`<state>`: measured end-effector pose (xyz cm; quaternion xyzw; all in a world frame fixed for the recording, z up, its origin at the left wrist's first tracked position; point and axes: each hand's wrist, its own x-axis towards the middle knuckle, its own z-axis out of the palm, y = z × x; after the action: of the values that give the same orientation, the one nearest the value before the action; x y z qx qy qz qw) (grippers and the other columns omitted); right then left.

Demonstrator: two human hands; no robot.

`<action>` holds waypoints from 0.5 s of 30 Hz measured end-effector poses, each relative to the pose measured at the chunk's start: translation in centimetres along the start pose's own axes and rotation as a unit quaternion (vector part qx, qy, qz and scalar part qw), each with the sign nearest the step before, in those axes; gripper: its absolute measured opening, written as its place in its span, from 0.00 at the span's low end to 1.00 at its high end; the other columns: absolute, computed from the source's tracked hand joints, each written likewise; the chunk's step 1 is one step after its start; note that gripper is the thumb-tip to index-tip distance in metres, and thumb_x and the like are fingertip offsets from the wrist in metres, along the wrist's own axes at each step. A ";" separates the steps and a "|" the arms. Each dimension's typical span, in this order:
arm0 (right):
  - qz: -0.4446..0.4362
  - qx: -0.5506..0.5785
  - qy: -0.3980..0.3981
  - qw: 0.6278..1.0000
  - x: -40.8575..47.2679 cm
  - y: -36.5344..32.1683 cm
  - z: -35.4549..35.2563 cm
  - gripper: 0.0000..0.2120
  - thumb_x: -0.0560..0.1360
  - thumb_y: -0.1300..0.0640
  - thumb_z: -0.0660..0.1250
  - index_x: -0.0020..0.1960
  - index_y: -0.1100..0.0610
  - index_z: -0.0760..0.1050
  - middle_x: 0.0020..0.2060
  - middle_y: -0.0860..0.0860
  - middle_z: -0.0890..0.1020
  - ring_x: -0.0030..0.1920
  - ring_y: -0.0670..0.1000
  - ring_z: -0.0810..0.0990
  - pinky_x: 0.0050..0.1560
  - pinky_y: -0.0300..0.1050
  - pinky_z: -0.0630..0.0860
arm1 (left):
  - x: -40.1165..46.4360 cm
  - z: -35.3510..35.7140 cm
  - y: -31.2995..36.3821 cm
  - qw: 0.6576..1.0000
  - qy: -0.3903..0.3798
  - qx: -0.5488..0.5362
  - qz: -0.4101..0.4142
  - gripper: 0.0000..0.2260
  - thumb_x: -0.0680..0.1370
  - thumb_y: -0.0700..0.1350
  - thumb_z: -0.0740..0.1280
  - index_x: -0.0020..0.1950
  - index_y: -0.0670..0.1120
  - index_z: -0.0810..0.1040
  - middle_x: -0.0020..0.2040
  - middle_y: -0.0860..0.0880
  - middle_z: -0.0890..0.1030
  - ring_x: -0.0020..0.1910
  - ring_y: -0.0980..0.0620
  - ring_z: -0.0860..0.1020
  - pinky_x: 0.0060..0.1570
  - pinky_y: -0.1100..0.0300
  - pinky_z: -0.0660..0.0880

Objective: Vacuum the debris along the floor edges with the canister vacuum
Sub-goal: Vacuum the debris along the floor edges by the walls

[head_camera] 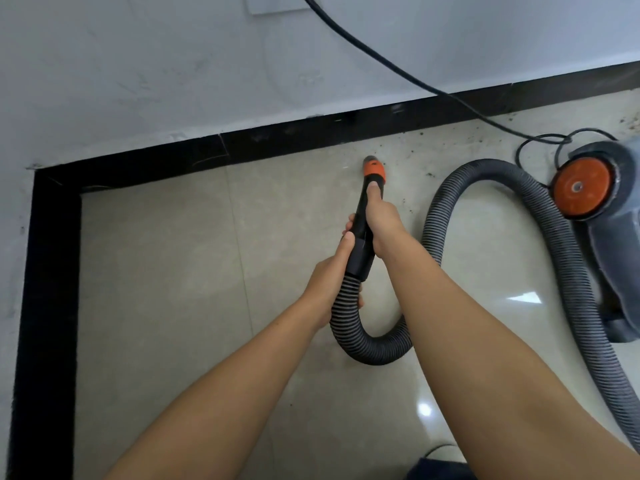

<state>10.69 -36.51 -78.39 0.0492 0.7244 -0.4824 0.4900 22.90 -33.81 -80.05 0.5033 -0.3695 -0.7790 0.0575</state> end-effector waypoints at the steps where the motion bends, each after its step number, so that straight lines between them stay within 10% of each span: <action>1: -0.003 0.002 0.008 1.000 0.3 -0.1 -0.5 0.24 0.80 0.41 0.55 0.56 0.62 0.72 0.34 0.54 0.78 0.29 0.52 0.78 0.35 0.44 0.80 | 0.3 0.6 0.1 1.000 -0.007 0.004 0.000 0.31 0.76 0.67 0.59 0.49 0.38 0.77 0.29 0.43 0.73 0.24 0.46 0.73 0.28 0.58 0.73; 15: 0.002 -0.070 -0.086 0.994 0.4 -1.5 1.2 0.22 0.80 0.42 0.56 0.52 0.61 0.71 0.32 0.55 0.78 0.29 0.51 0.77 0.35 0.45 0.79 | 0.5 1.3 -0.5 0.995 0.077 -0.057 0.019 0.31 0.75 0.68 0.59 0.54 0.40 0.78 0.32 0.44 0.76 0.25 0.48 0.76 0.30 0.56 0.75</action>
<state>10.47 -38.40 -77.80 -0.0254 0.7115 -0.4314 0.5541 21.78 -32.99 -80.43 0.5502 -0.3284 -0.7567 0.1294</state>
